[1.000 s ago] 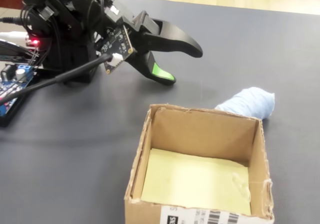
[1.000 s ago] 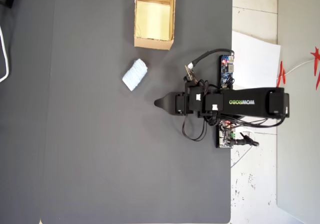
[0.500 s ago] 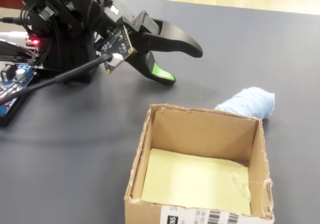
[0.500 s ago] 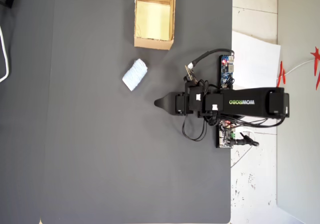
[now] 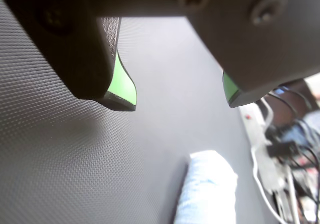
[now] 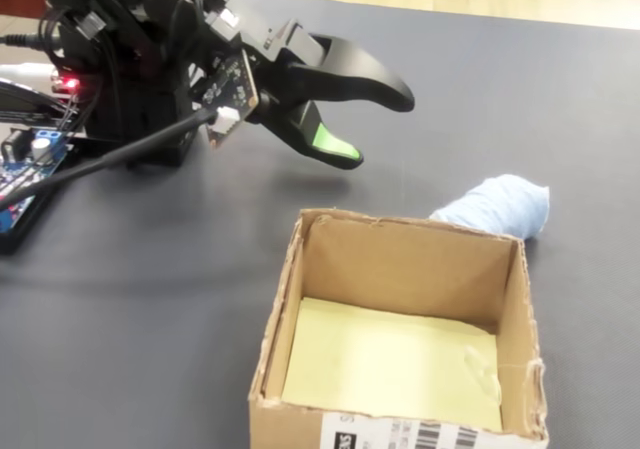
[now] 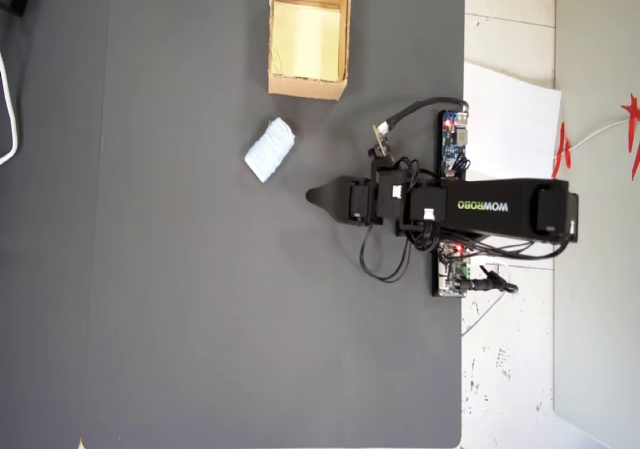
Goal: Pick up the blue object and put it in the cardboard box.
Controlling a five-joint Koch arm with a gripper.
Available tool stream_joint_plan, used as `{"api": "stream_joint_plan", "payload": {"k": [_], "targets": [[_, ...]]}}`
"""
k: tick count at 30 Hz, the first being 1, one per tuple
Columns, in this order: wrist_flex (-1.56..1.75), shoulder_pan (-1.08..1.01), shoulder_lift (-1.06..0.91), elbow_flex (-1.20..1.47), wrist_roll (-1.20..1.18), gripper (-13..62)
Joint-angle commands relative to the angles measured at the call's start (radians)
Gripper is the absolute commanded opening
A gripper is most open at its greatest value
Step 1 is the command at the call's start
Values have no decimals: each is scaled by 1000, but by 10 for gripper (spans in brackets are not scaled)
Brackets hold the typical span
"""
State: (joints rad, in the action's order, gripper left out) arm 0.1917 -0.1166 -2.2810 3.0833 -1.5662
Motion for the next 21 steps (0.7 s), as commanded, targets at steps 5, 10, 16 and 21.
{"api": "stream_joint_plan", "payload": {"k": [5,10,16,21], "targets": [[124,-11,-86,35,115,340],[124,-11,-86,29,117,340],[130,14,-86,-18,112,339],[101,25,-77,-87,109,337]]}}
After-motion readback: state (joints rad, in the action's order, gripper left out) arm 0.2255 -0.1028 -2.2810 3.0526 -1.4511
